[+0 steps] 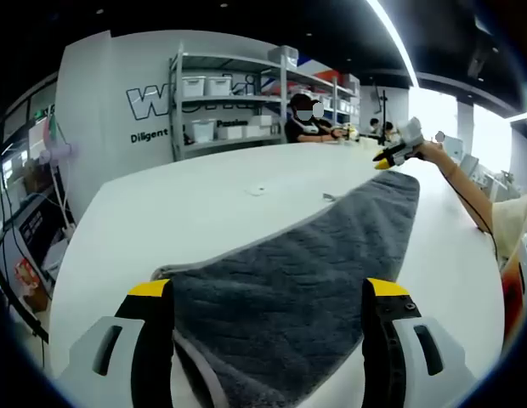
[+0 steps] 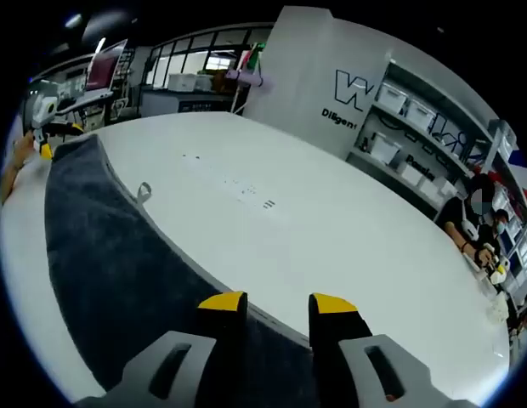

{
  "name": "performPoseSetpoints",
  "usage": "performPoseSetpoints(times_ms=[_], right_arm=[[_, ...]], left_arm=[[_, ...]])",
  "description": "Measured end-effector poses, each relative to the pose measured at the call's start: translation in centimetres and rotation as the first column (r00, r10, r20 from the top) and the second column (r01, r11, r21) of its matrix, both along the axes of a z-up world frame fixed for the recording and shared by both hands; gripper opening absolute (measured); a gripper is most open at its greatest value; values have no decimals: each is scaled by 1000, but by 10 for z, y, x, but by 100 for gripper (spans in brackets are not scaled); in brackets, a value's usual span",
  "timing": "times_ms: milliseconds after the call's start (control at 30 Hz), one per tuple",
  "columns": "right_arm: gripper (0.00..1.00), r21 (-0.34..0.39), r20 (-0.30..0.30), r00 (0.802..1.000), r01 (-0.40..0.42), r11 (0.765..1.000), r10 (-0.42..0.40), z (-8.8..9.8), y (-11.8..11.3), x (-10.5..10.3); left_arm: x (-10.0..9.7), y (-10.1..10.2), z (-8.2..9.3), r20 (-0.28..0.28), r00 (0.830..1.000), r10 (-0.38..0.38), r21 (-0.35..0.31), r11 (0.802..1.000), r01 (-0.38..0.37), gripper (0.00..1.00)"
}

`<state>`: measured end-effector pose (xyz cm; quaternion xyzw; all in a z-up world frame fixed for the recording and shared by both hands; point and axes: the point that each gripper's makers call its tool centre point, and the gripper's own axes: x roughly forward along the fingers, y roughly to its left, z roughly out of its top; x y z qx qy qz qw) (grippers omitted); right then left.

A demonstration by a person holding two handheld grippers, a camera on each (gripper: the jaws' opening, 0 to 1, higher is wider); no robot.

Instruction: Fold the towel on the table until its edges align and the towel forms a compact rectangular stack.

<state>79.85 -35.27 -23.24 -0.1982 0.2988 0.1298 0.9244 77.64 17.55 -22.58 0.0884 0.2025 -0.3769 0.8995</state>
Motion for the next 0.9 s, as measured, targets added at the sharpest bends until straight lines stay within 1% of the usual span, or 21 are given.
performPoseSetpoints(times_ms=[67, 167, 267, 333, 400, 533, 600, 700, 900], right_arm=[[26, -9, -46, 999, 7, 1000, -8, -12, -5, -5], [22, -16, -80, 997, 10, 1000, -11, -24, -7, -9], [17, 7, -103, 995, 7, 1000, -6, -32, -5, -9], [12, 29, -134, 991, -9, 1000, 13, -42, 1, -10], [9, 38, -136, 991, -17, 999, 22, -42, 3, -10], [6, 45, -139, 990, -17, 999, 23, -43, 2, -9], [2, 49, -134, 991, -21, 999, 28, -43, 2, -9], [0, 28, -119, 992, -39, 999, 42, -42, 2, -8], [0, -14, -84, 995, -47, 999, 45, -38, 2, -2]], left_arm=[[0, -1, 1, 3, 1000, -2, -1, 1000, 2, 89], [-1, -1, 2, 6, 1000, -1, -3, 1000, 1, 89], [0, 0, 2, 6, 1000, 0, -2, 1000, 0, 89], [0, 1, 1, 4, 1000, 3, -1, 1000, -3, 89], [0, 1, 1, 4, 1000, 3, -1, 1000, -3, 89], [0, 1, 1, 6, 1000, 2, 0, 1000, -2, 89], [0, 1, 1, 5, 1000, 1, 1, 1000, -1, 89], [0, 1, 0, 4, 1000, 1, 3, 1000, -1, 89], [0, 1, 1, 5, 1000, 1, 3, 1000, -1, 89]])
